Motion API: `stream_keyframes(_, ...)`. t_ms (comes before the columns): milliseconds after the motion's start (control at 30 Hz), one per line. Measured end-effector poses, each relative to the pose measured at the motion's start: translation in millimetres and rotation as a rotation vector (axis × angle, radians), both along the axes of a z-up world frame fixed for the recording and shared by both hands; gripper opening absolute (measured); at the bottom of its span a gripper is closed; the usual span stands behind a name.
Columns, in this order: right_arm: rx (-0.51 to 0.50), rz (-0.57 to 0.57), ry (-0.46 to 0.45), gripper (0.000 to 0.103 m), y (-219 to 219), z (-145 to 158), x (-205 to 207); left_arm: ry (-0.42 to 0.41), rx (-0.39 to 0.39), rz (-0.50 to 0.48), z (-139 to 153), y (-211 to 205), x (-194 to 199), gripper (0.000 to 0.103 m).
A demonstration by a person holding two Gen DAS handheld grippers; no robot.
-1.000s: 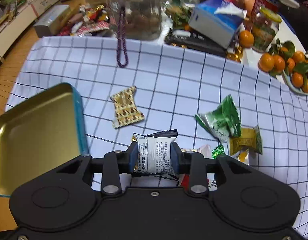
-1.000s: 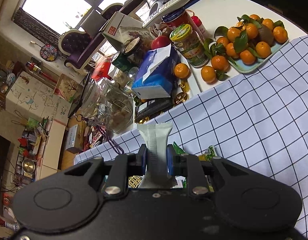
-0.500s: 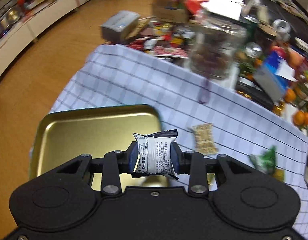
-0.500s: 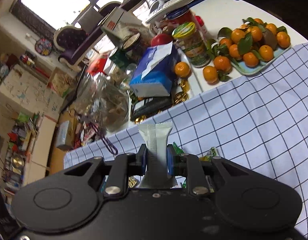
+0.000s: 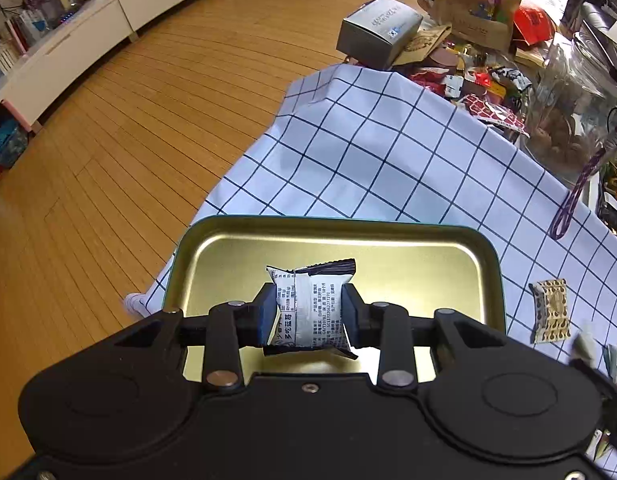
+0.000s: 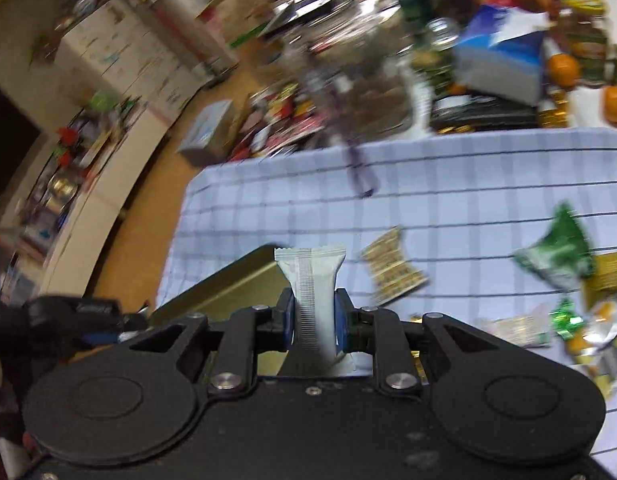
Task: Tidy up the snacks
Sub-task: 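Drop the cookie into the tray with the left tool while the right tool drops the bar, then move the left tool to the gold-wrapped candy and grasp it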
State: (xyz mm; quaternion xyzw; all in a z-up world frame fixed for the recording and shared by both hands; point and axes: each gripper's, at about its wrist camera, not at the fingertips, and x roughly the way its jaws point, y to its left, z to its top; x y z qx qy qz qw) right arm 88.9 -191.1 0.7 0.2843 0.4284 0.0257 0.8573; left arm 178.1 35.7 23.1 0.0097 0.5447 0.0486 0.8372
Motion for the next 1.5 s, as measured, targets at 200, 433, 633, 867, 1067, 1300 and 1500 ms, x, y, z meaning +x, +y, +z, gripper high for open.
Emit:
stream_keyframes(200,-0.064,0.130,0.002,0.022,41,-12,12,0.014,-0.019,-0.012,-3,10,3,0.044)
stream_keyframes(433,-0.052,0.190,-0.011,0.025,62,-18,16,-0.009,-0.016,-0.029,-1,14,1,0.044)
stream_keyframes(633,-0.067,0.207,-0.047,0.025,66,-11,14,-0.049,0.000,-0.055,4,12,-3,0.044)
stream_keyframes(867,-0.073,0.184,-0.054,0.026,59,-8,14,-0.069,0.020,-0.090,6,3,-7,0.044)
stream_keyframes(1067,-0.076,0.157,-0.053,0.026,49,-4,11,-0.083,0.030,-0.129,9,-11,-10,0.044)
stream_keyframes(1300,-0.085,0.102,-0.044,0.026,27,0,4,-0.070,0.017,-0.177,8,-38,-12,0.044)
stream_keyframes(1500,-0.092,0.029,-0.031,0.025,-6,5,-6,-0.040,-0.039,-0.235,7,-73,-12,0.044)
